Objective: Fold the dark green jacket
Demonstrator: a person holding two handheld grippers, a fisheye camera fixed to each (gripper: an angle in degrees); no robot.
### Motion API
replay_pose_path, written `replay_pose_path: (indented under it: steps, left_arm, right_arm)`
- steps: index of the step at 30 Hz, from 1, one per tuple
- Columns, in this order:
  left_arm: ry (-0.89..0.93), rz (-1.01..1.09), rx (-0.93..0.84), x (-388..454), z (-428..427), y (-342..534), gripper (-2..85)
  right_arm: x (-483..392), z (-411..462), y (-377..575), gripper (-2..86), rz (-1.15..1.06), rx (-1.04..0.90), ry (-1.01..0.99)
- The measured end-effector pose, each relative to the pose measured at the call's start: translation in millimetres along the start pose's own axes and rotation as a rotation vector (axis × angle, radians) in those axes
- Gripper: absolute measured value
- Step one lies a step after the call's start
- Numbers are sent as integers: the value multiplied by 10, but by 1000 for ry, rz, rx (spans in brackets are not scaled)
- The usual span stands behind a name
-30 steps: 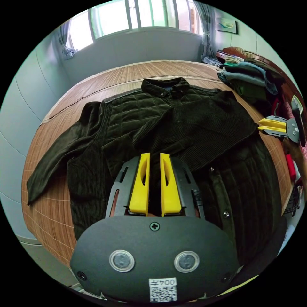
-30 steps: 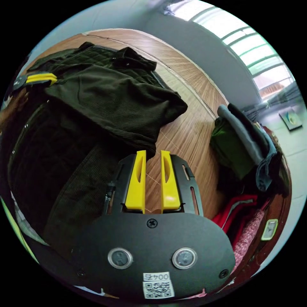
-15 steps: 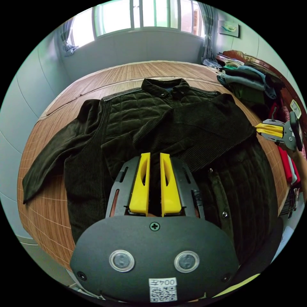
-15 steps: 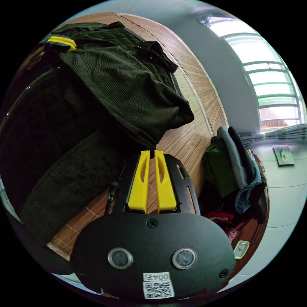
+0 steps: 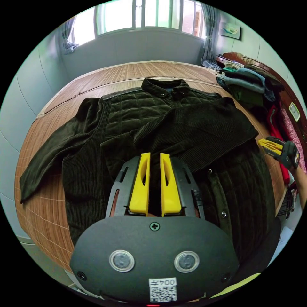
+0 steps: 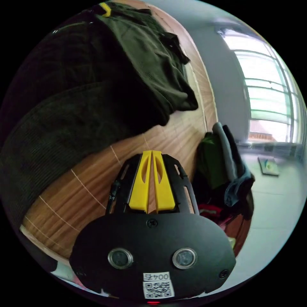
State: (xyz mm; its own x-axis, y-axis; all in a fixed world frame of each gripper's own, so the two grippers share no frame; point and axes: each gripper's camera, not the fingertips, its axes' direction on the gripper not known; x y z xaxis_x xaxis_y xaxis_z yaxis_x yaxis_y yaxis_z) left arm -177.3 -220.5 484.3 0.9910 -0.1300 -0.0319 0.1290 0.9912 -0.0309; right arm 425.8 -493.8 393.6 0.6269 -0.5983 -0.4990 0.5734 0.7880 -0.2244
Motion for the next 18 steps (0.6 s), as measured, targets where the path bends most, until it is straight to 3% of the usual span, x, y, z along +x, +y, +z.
replay_pose_path:
  steps: [4,9,11,18]
  left_arm:
    - [0,0,0,-57,0,38,49]
    - [6,-3,1,-143,-9,94,49]
    - [4,-2,1,-164,-14,111,49]
    - [24,-11,3,-279,-38,170,50]
  right_arm:
    - [949,43,110,19,429,56,-365]
    - [1921,657,36,110,927,123,-968]
    - [2078,888,-21,121,1020,123,-1073]
    - [2283,1598,-240,143,1151,-29,-1162]
